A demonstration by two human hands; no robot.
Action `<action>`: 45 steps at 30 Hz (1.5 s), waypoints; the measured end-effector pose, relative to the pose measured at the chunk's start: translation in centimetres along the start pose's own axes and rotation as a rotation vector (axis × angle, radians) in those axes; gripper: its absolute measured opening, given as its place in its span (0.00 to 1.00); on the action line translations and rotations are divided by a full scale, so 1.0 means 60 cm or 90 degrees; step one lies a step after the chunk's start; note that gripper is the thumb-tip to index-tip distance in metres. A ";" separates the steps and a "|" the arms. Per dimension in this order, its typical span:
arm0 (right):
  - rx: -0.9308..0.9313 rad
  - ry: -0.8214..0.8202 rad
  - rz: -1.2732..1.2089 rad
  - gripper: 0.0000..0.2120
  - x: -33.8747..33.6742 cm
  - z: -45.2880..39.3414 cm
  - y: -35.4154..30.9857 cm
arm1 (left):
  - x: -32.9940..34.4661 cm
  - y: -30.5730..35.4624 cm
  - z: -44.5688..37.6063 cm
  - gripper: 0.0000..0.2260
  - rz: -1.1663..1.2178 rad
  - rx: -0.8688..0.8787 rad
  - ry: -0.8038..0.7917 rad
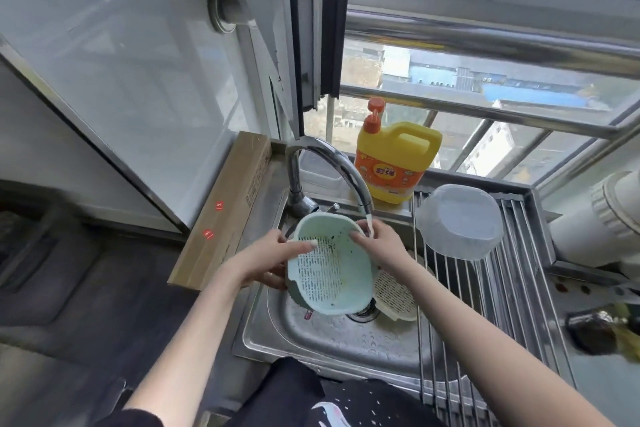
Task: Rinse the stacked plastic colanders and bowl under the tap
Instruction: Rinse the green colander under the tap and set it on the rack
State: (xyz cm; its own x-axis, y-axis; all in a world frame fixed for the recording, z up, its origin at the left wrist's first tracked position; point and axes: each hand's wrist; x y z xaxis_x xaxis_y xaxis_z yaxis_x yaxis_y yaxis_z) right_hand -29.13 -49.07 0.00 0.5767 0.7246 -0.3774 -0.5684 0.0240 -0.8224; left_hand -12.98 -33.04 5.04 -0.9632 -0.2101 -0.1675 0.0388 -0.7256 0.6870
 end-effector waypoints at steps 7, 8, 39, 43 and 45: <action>-0.174 -0.063 0.420 0.22 -0.011 -0.011 -0.046 | 0.010 0.012 -0.006 0.30 0.030 -0.039 -0.034; -0.185 -0.050 0.527 0.22 -0.014 -0.011 -0.053 | 0.009 0.012 -0.010 0.33 0.040 -0.046 -0.040; -0.087 -0.073 0.201 0.18 -0.042 -0.026 -0.047 | 0.030 -0.044 -0.030 0.24 0.139 0.141 0.048; -0.098 -0.061 0.116 0.14 -0.039 -0.014 -0.056 | 0.037 -0.062 -0.036 0.42 0.251 0.196 0.027; -0.090 -0.064 0.053 0.15 -0.039 -0.010 -0.052 | 0.043 -0.068 -0.040 0.43 0.315 0.234 0.010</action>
State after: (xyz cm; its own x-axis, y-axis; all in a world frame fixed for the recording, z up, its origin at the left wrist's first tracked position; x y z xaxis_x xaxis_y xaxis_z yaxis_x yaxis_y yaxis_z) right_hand -28.36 -51.29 3.20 0.4654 0.7850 -0.4088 -0.5197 -0.1314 -0.8442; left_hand -14.98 -32.20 0.09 -0.8504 -0.4756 0.2252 0.3833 -0.2667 0.8843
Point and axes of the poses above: each hand's wrist, its own z-axis away from the middle knuckle, its own x-axis out of the palm, y = z × x, and after that the axes turned 4 degrees about -z, right-handed
